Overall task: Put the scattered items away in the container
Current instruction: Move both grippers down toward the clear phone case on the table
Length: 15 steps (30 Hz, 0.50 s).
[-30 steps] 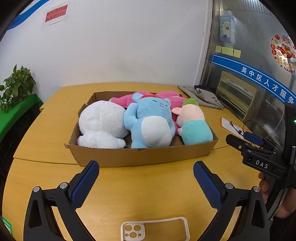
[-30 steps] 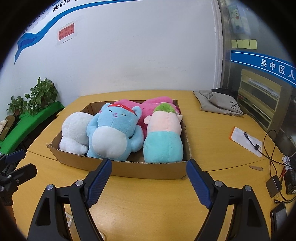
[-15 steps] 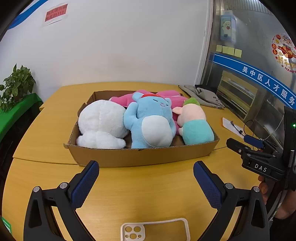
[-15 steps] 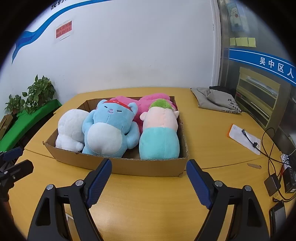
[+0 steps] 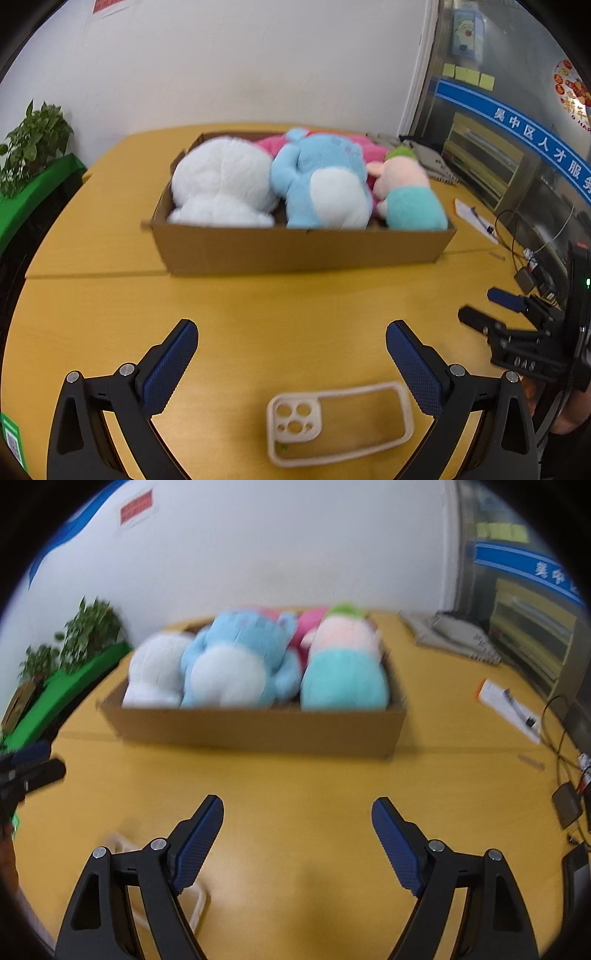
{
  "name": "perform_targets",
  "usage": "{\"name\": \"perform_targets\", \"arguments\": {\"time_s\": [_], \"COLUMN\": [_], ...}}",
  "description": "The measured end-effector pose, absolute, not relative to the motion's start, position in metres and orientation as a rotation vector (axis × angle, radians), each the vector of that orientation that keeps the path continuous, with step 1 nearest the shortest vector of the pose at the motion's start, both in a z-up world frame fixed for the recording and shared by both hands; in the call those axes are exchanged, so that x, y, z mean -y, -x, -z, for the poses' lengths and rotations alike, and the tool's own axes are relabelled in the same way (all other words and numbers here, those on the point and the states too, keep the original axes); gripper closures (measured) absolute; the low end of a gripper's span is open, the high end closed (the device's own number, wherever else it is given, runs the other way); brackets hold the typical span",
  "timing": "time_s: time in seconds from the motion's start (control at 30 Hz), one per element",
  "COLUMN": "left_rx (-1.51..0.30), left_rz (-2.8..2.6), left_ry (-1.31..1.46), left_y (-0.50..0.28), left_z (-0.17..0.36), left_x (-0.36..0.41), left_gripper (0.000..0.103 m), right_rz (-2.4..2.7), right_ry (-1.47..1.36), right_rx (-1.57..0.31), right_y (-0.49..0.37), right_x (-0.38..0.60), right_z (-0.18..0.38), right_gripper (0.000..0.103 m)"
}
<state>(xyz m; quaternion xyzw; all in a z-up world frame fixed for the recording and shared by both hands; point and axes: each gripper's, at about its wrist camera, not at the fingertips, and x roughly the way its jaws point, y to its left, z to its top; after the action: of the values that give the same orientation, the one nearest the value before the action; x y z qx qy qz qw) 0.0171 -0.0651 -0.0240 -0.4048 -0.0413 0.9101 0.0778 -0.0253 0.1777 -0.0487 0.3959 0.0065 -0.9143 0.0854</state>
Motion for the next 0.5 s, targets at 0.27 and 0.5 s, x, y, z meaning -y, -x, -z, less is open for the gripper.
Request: {"name": "perform_targets", "arguments": {"time_s": [0.27, 0.5], "left_rx": [0.150, 0.102], "left_rz": [-2.533, -2.443], "left_ry": [1.463, 1.555], "left_y": [-0.028, -0.026], "left_z": [0.088, 0.111], "left_x": [0.077, 0.062], "left_gripper": [0.018, 0.067], "right_rz": [2.519, 2.466], "right_ry": [-1.382, -1.380], "right_rx": [-0.065, -0.176], "right_y": [-0.001, -0.009], "right_x": [-0.151, -0.122], "right_z": [0.111, 0.124], "right_gripper": [0.022, 0.024]}}
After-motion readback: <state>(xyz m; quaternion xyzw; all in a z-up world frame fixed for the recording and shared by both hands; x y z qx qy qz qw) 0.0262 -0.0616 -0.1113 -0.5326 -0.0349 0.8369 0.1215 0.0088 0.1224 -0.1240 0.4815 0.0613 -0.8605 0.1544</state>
